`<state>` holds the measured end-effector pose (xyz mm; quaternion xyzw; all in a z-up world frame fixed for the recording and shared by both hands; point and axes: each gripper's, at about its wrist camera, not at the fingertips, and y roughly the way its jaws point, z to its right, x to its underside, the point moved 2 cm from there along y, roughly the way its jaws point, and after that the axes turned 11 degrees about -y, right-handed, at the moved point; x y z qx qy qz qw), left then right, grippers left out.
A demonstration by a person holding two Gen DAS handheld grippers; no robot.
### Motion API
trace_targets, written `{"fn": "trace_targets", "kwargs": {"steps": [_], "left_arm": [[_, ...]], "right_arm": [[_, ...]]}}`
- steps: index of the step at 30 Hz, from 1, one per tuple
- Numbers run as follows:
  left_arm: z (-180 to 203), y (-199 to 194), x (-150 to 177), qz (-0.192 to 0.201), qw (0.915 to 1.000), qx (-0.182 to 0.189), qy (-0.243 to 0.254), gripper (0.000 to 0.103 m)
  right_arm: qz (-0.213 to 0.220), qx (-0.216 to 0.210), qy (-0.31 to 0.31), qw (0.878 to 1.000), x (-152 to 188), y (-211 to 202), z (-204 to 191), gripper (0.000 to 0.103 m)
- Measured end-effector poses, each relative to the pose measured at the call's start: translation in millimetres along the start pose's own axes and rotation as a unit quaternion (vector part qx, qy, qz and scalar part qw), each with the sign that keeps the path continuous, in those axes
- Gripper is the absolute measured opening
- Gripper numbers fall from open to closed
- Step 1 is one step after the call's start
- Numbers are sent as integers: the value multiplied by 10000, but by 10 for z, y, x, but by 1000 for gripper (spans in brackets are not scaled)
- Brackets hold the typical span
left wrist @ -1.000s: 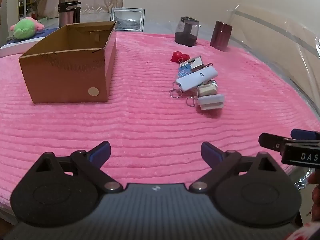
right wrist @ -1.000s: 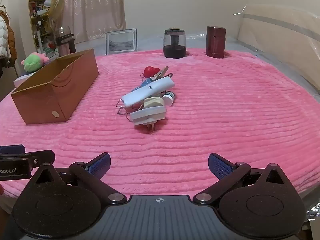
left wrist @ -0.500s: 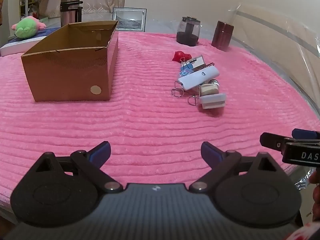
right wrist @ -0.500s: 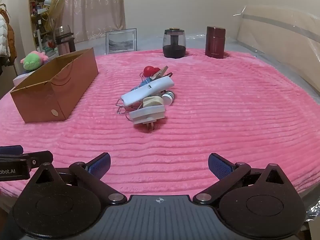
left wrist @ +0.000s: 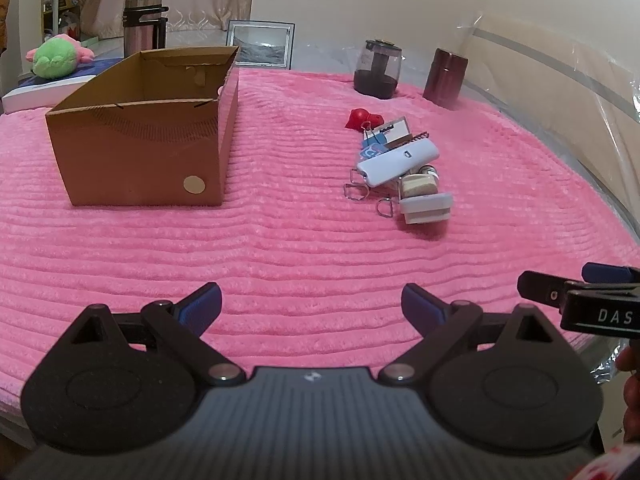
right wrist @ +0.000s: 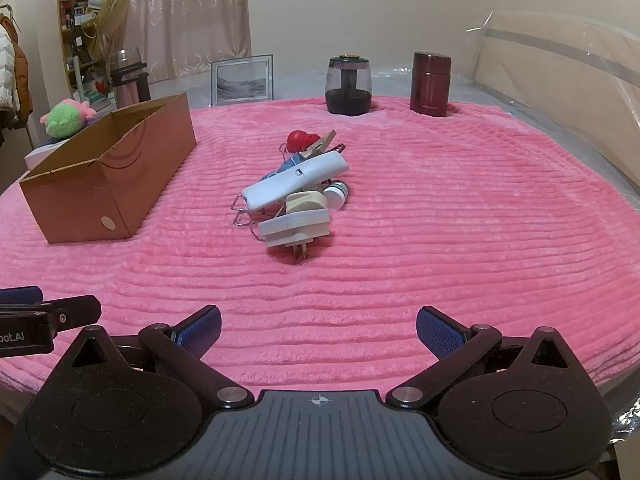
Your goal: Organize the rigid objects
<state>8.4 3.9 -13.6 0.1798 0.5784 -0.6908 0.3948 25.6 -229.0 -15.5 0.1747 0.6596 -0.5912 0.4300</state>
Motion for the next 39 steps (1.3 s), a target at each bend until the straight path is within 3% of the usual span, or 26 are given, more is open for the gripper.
{"fn": "trace_targets", "kwargs": {"steps": [39], "left_arm": [[-5, -8, -2, 24, 10000, 47, -19, 94]], "right_arm": [[-21, 9, 8, 10000, -1, 22, 3, 101]]}}
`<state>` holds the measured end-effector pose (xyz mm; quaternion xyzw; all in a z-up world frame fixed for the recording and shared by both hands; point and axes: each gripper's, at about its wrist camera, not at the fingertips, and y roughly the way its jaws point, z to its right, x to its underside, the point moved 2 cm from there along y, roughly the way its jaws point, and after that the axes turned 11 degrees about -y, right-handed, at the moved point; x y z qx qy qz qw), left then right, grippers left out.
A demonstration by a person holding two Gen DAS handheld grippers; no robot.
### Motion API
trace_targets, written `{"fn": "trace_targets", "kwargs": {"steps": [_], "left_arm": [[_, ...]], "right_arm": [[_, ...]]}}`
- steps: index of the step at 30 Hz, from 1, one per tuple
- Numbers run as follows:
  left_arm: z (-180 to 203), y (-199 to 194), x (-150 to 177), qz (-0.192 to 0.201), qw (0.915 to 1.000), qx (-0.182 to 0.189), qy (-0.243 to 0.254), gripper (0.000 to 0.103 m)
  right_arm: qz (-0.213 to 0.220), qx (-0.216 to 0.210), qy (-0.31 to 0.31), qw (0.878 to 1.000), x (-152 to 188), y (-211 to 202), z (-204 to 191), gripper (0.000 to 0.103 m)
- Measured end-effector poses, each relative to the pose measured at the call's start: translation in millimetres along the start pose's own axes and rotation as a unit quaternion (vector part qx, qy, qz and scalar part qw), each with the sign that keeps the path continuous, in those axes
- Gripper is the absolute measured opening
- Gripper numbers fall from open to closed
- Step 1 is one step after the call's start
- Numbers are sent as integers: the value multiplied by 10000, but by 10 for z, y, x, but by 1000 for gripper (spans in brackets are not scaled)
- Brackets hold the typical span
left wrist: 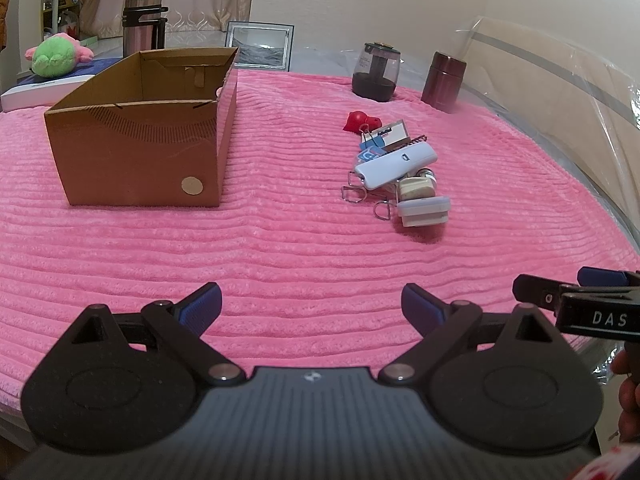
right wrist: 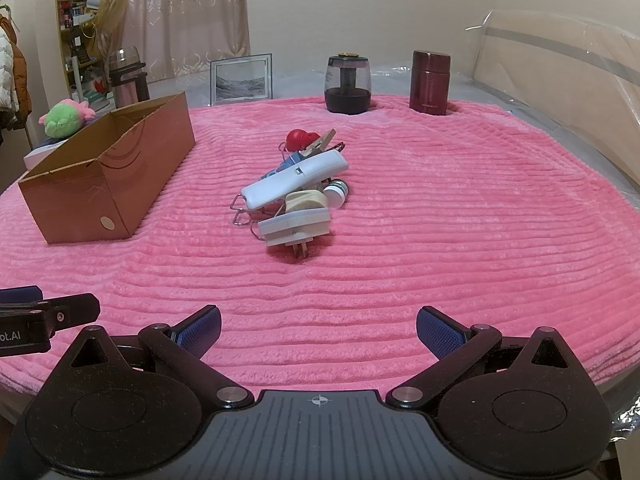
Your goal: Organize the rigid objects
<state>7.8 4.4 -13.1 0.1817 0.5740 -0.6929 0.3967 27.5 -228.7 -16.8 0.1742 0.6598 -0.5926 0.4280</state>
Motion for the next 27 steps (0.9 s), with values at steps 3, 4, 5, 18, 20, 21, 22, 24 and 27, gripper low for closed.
{"fn": "trace_targets", "kwargs": {"steps": [3, 4, 5, 18, 20, 21, 22, 24, 27], "left_arm": [[-1, 0, 1, 1, 10000, -1, -3, 95], [3, 1, -1, 3, 10000, 0, 0, 94], [-1, 0, 1, 1, 10000, -5, -1, 94], [41, 32, -40, -5, 10000, 51, 35, 94], [43, 53, -51, -24, 10000, 86, 37, 93], [44, 60, -53, -31, 9999, 102, 46, 93], [46, 73, -62, -34, 9999, 117, 61, 93], [47, 102, -81, -21, 9999, 128, 104, 93], [55, 168, -117, -4, 9997, 147, 175, 93]], "right_arm": [[-6, -3, 9, 10000, 0, 3, 5, 101], [-4, -2, 11, 10000, 0, 4, 7, 101], [-4, 1, 9, 10000, -1, 4, 6, 101], [0, 2, 36, 10000, -9, 10, 24, 101], [13, 0, 46, 10000, -21, 22, 37, 101], [21, 3, 51, 10000, -28, 28, 46, 101], [38, 4, 59, 10000, -35, 32, 54, 101], [79, -9, 84, 9999, -47, 54, 73, 101], [123, -41, 61, 9999, -71, 105, 87, 101]]}}
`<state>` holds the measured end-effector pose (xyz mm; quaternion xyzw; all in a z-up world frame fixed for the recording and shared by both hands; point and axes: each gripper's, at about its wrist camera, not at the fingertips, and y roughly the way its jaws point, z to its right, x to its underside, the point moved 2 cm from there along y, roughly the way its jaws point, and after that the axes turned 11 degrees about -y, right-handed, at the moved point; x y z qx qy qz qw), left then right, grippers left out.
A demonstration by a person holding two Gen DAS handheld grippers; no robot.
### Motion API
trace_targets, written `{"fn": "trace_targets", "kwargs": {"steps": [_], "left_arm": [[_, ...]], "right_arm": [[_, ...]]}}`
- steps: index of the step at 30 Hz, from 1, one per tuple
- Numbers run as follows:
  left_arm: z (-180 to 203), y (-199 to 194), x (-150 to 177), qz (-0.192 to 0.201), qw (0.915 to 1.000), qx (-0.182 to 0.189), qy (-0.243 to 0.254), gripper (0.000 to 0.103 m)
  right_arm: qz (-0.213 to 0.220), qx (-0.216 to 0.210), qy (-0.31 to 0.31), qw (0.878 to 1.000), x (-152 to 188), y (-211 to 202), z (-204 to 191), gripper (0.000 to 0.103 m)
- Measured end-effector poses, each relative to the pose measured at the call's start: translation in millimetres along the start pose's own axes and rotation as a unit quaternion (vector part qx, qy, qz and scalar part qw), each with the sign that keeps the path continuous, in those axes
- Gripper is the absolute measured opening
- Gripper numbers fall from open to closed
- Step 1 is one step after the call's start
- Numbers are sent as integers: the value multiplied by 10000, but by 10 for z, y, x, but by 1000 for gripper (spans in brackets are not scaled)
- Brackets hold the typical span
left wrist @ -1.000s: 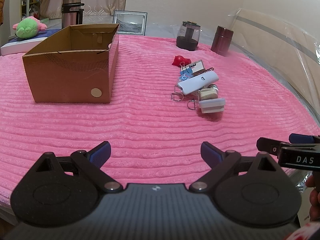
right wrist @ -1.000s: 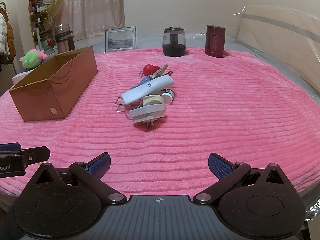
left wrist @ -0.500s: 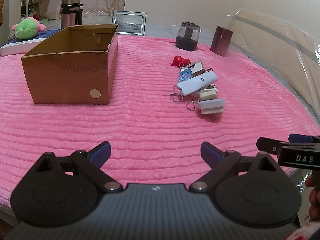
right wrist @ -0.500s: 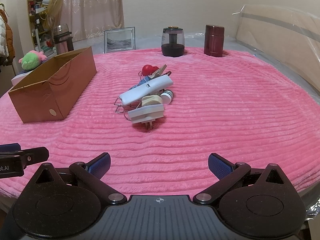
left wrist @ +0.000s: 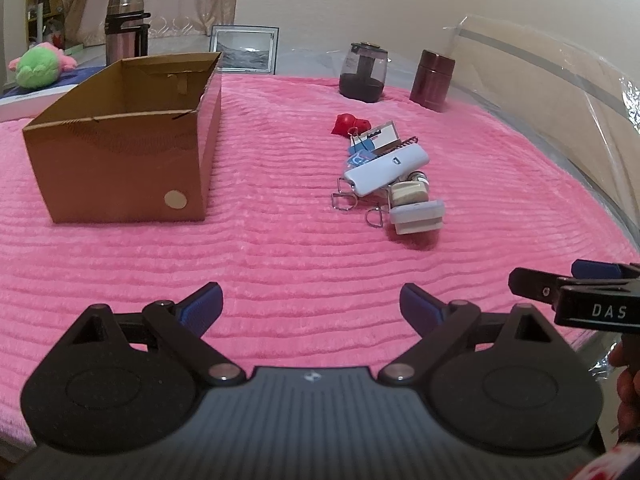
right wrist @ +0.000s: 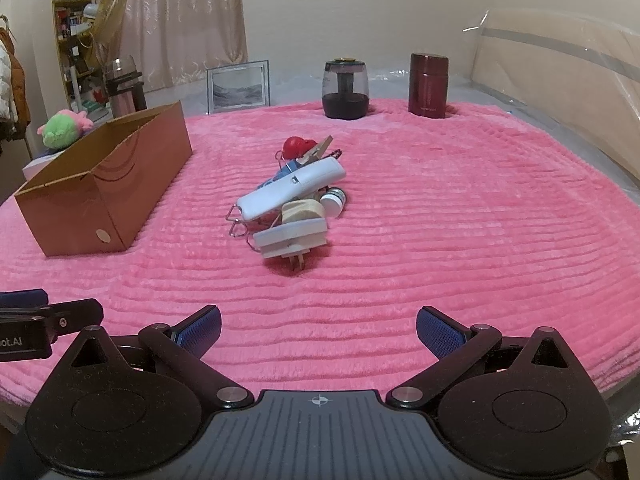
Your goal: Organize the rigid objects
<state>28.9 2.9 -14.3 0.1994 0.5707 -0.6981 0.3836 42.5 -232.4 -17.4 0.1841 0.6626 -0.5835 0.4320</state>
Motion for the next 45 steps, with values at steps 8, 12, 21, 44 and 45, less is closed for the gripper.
{"fn": "trace_targets", "kwargs": {"steps": [8, 12, 21, 44, 45], "left_arm": [[-53, 314, -133, -15, 10000, 20, 54, 93], [-85, 497, -215, -43, 9999, 120, 50, 93], [-72, 953, -400, -54, 9991, 361, 200, 94], [-109, 1517, -540, -160, 9985, 475, 212, 94], [-109, 1525, -540, -164, 9985, 476, 203, 94]], "right_arm": [[135, -119, -75, 9998, -72, 246, 52, 101], [165, -256, -87, 9995, -129, 430, 97, 101], [161, -561, -264, 9979, -261, 963, 123, 101], [75, -893, -572, 9943, -387, 1755, 111, 90], [94, -907, -578, 9942, -392, 1757, 108, 89]]}}
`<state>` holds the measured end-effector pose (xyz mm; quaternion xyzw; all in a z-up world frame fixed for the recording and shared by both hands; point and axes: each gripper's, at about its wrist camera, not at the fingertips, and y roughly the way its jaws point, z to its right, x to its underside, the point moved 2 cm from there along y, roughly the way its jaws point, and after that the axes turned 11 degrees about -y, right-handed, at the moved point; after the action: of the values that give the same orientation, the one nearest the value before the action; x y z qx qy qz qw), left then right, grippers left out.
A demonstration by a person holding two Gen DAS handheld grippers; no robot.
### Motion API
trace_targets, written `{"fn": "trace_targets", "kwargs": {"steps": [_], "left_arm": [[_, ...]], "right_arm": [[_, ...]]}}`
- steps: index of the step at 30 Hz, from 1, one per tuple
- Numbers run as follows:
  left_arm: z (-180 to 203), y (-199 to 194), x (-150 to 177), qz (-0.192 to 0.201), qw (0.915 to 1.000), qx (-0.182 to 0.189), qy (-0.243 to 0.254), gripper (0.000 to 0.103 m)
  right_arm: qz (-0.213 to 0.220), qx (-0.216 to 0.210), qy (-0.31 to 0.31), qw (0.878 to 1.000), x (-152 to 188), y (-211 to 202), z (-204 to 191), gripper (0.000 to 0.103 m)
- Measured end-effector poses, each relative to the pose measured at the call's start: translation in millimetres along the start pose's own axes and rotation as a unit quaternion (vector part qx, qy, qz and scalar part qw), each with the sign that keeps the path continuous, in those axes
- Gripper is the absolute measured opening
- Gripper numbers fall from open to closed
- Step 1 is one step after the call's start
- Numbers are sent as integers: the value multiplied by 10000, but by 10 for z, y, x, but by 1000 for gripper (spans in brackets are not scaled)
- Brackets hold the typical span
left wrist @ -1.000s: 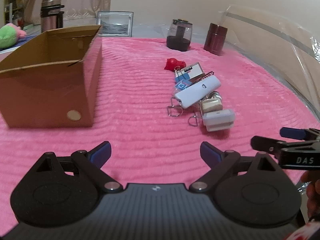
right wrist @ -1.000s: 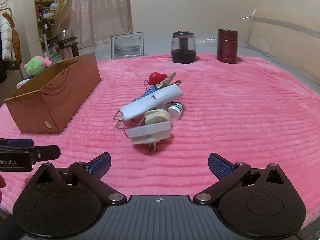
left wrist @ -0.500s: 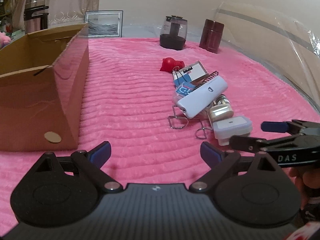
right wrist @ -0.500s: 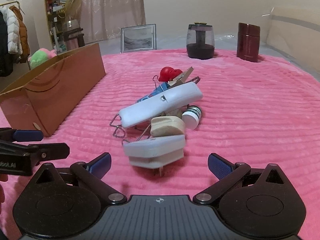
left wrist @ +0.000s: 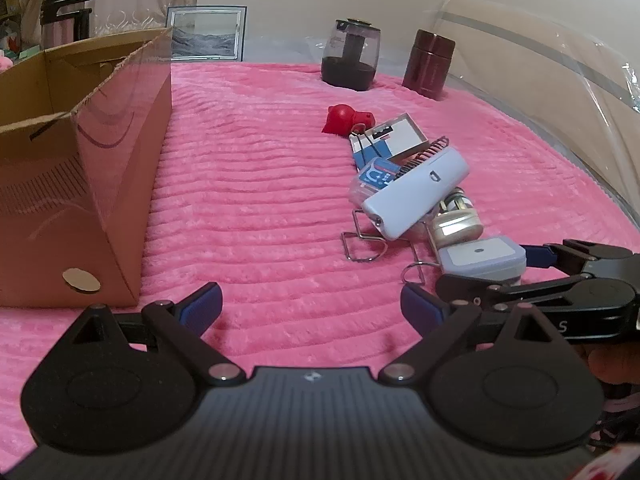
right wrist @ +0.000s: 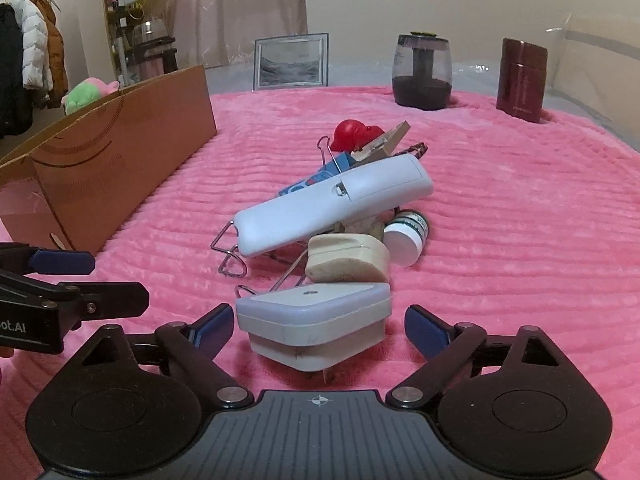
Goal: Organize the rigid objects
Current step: 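Move the right tool to the white square night-light and close on it, then grasp the wire clip holder with the left tool while the right tool lifts the night-light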
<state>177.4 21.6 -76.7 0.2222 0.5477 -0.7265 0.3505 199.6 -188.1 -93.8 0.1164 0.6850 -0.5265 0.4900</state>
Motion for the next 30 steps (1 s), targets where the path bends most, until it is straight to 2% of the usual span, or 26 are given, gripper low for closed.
{"fn": "trace_targets", "kwargs": {"steps": [7, 13, 19, 30], "left_arm": [[-4, 33, 9, -28, 10000, 8, -74, 94], [-9, 54, 0, -83, 9999, 32, -118, 94], [85, 103, -22, -138, 9996, 240, 10, 94], [431, 360, -130, -108, 9977, 368, 561, 95]], "right_arm": [[-29, 37, -73, 10000, -11, 38, -22, 78], [35, 74, -94, 9999, -11, 3, -29, 77], [172, 234, -64, 9996, -32, -172, 42, 77], [276, 658, 287, 9970, 20, -446, 341, 77]]}}
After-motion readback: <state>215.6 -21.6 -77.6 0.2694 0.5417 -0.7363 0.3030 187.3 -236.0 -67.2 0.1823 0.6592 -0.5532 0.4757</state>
